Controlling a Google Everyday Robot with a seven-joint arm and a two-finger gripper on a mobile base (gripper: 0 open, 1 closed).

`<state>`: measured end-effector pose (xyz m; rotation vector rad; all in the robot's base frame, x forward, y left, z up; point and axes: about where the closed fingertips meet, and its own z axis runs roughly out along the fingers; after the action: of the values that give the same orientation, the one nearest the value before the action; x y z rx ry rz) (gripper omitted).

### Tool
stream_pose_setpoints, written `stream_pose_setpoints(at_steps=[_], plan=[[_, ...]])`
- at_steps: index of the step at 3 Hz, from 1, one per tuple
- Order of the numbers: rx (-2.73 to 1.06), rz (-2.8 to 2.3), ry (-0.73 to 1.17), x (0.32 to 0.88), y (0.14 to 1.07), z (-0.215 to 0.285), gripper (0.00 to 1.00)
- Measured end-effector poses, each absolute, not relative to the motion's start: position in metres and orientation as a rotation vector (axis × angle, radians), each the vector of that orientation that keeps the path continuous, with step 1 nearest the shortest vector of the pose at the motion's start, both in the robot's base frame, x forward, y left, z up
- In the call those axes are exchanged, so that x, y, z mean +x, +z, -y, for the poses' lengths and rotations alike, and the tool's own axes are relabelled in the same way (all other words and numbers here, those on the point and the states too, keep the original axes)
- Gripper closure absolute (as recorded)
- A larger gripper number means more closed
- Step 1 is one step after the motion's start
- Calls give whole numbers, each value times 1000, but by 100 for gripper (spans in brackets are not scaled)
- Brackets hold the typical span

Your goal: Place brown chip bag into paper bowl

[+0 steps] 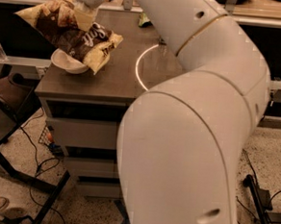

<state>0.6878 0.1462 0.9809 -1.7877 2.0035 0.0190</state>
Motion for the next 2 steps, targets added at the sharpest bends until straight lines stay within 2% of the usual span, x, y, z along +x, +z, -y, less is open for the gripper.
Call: stream_pose_setpoints(at_steps=[1, 2], plan=[[-1822, -1998, 34, 692, 972, -160, 100], [-1817, -1992, 35, 695, 970, -163, 82]])
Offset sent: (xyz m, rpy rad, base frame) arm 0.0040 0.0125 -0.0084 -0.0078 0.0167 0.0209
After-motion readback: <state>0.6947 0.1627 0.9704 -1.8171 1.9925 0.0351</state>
